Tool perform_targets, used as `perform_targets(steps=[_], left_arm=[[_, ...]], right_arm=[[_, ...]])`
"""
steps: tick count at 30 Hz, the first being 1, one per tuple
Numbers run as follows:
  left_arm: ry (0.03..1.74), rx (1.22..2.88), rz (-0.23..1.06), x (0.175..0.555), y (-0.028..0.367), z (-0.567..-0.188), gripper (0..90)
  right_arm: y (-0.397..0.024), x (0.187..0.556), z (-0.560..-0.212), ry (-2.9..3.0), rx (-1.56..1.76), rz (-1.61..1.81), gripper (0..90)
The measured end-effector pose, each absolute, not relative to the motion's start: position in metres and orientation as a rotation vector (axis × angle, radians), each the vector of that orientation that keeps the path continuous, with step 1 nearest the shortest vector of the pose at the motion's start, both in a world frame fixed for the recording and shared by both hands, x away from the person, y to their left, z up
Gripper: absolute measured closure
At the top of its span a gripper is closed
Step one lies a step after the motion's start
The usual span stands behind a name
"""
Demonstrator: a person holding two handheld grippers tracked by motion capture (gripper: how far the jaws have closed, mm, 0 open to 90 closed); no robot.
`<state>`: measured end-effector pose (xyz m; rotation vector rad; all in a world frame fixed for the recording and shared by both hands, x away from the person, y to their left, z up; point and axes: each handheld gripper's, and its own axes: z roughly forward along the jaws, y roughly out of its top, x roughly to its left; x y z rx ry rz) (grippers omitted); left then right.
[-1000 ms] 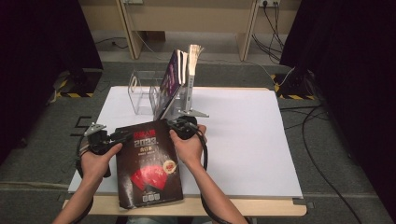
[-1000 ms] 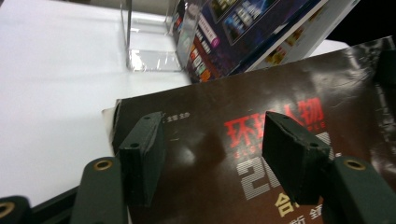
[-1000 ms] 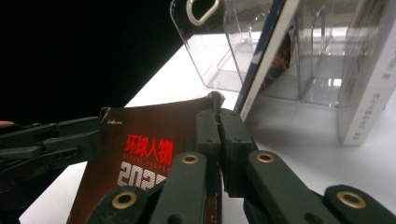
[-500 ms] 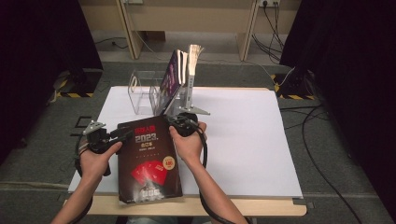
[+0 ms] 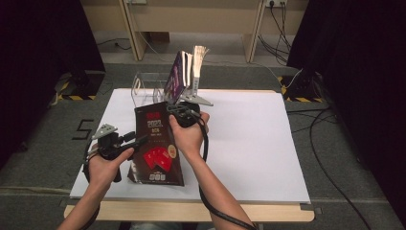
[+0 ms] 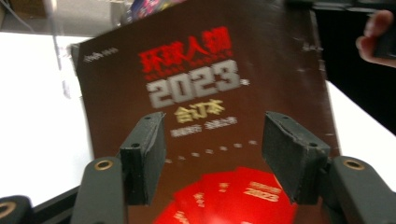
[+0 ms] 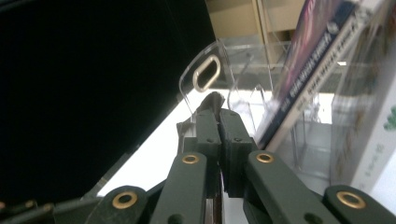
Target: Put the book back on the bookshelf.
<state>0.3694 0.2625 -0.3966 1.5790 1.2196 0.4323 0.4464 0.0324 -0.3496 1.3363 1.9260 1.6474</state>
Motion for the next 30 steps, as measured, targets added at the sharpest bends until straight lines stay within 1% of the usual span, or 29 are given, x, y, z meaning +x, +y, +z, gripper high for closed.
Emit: perform_targets(steps=[14,18,25,30], left_arm=[[1.159,1.583,0.466,0.377,0.224,-0.383,33.7],[1.152,1.585,0.48,0.378,0.219,-0.379,32.5],[1.158,1.59,0.497,0.381,0.209,-0.378,27.6],[1.171,1.607,0.517,0.387,0.204,-0.382,26.7]], right_arm=[[0.048,0.443,-0.336,1.835,1.325,1.684,88.0],[0.05,0.444,-0.335,1.832,1.32,1.687,88.0],[0.052,0.443,-0.336,1.834,1.322,1.681,88.0],[0.053,0.442,-0.336,1.833,1.317,1.677,88.0]])
